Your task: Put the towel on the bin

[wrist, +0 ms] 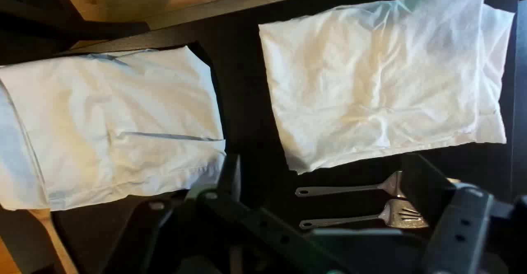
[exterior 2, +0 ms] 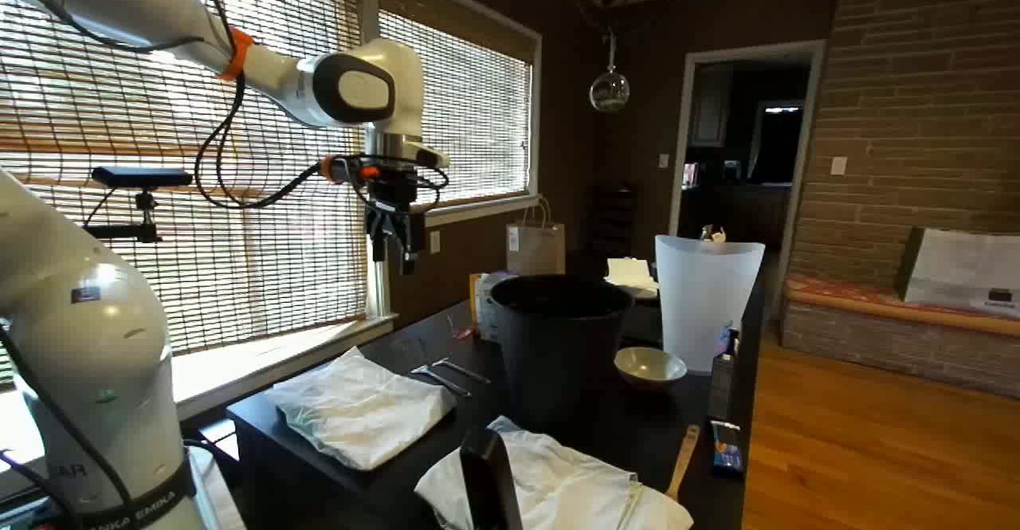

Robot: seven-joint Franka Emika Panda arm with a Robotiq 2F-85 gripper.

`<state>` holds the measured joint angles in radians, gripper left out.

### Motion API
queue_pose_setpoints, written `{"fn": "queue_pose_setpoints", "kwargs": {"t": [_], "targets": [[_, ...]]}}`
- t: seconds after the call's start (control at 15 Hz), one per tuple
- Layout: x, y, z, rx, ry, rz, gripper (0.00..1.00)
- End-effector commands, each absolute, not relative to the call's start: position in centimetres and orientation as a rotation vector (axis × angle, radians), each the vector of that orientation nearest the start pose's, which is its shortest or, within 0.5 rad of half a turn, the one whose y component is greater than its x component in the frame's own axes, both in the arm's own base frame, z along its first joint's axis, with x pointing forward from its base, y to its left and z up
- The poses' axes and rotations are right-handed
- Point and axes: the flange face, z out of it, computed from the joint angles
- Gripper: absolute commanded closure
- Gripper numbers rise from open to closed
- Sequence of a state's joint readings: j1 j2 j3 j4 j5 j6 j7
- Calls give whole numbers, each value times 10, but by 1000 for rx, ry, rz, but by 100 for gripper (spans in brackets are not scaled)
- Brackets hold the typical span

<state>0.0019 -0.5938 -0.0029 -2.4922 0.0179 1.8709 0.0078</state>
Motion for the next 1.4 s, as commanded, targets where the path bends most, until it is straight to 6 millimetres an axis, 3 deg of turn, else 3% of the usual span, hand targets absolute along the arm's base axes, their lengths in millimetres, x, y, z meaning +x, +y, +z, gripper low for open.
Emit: {"fn": "queue_pose_setpoints", "kwargs": {"t": [0.0,0.87,1.07,1.33], "targets": [[367,1,487,-3123,21,44,0],[367,1,487,-3123,21,44,0],[365,-2,459,-3154,-43,28,0],[363,-4,425,-3161,-134,-121,0]]}}
